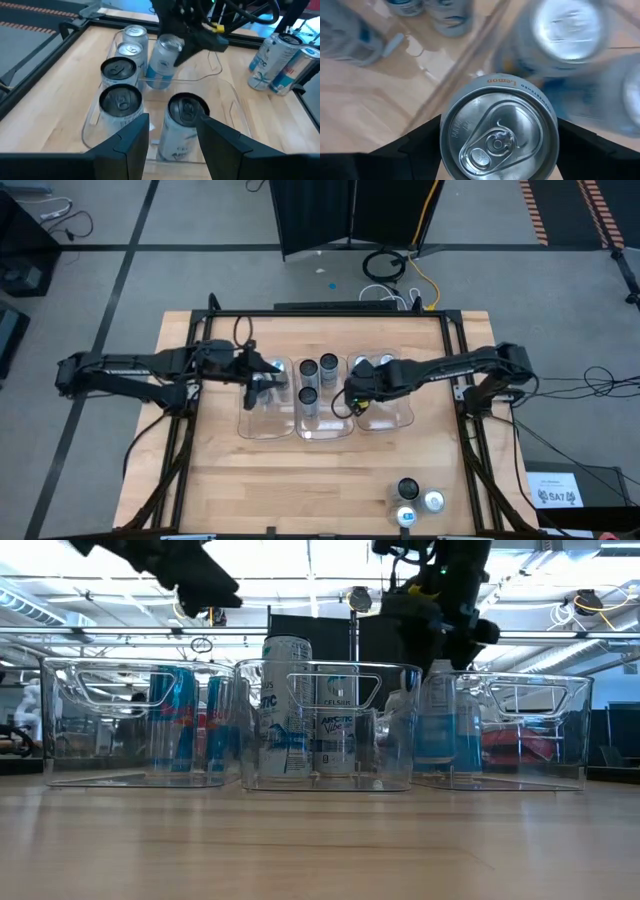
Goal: Sort soda cans
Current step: Put the left blue-white soda can into the right transparent bin
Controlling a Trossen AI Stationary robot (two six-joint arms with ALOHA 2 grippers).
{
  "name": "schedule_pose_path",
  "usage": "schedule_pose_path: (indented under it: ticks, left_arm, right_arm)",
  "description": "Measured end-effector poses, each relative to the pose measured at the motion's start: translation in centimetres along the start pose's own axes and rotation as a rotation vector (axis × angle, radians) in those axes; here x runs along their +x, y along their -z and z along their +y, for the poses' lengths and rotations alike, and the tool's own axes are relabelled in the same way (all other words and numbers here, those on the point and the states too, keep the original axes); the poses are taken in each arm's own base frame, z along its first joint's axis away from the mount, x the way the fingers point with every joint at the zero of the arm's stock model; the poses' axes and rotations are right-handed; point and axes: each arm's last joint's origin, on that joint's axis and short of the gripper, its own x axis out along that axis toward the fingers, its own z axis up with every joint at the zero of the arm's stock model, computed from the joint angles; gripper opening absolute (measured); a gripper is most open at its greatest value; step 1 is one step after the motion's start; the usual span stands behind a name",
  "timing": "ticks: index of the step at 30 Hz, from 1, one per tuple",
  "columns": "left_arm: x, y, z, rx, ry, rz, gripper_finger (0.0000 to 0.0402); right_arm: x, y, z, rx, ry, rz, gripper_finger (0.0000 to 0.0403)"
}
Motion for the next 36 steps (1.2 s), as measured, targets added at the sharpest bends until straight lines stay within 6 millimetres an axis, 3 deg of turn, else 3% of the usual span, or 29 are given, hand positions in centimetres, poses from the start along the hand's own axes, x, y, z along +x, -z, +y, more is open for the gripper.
schedule_pose_path:
  ticks: [5,16,36]
  left_arm:
    - [-1.9,0.8,-0.1,0.006,0.003,-0.044,0.0173]
    - [-5.2,0.7,-0.3,0.038,0.012,-0.137,0.0173]
    - [-6.1,1.1,-0.3,0.114,0.021,-0.118,0.0173]
  right_arm:
    - [1.3,-0.3,0.7,0.042,-0.033,0.027,0.0304]
    - [1.7,-1.3,0.0,0.121,-0.062,0.071,0.0306]
    - [1.7,-1.2,-0.1,0.132,-0.054,0.081,0.0307]
